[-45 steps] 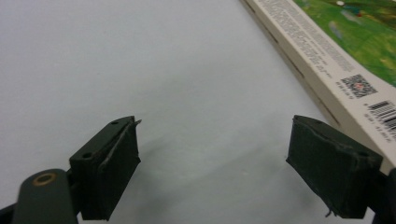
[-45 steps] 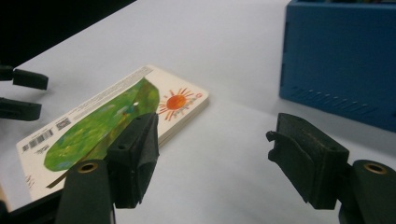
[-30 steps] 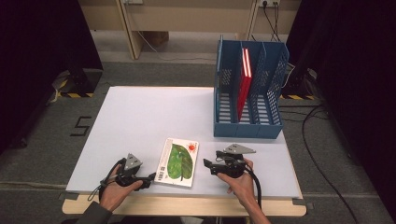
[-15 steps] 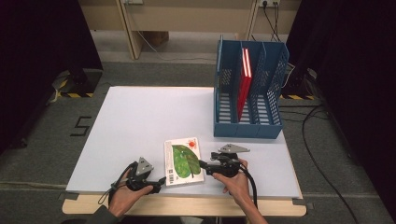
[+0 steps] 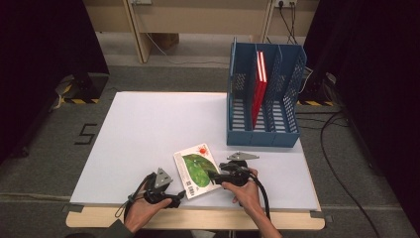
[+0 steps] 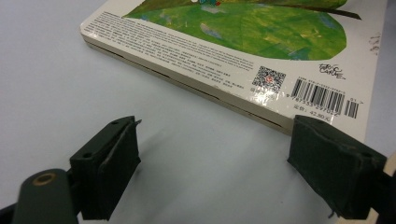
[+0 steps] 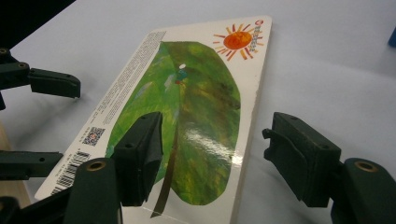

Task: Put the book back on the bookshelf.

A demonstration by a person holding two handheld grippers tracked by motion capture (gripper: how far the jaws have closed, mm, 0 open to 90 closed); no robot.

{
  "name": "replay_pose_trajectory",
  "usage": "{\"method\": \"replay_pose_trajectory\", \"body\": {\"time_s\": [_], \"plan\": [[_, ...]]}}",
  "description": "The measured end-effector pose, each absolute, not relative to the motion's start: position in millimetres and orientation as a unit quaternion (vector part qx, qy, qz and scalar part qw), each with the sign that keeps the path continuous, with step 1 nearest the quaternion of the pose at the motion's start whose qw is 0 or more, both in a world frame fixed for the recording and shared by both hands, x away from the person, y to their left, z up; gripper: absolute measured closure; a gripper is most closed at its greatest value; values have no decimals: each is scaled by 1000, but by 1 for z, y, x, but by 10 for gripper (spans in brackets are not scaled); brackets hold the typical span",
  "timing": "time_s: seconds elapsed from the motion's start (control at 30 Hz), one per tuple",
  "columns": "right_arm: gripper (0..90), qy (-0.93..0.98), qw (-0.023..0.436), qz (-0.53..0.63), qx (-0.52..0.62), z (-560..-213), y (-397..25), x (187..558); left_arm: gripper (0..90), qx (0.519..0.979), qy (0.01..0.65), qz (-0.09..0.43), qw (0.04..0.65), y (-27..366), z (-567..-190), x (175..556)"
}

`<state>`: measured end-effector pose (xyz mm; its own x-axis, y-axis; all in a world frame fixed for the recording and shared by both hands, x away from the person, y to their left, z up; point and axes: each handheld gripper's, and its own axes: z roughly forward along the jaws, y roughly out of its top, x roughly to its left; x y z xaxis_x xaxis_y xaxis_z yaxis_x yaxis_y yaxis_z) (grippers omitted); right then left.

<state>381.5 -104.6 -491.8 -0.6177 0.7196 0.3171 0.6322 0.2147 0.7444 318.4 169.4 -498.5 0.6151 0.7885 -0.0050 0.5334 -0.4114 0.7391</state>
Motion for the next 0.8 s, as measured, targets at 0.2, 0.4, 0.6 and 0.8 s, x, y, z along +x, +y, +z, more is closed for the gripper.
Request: {"method": "replay_pose_trajectory", "body": {"time_s": [0.2,0.4,0.6,0.8], "plan": [[379,771,25,456,444,-496,-102,387,141,822,403,172,363,169,-498,319],[375,769,21,455,448,-498,-97,389,136,824,401,176,361,169,-498,319],[407,752,4,462,471,-498,-100,392,114,825,405,174,354,168,-497,320],[434,739,8,476,476,-494,-99,391,105,827,403,176,350,168,-497,321]]}}
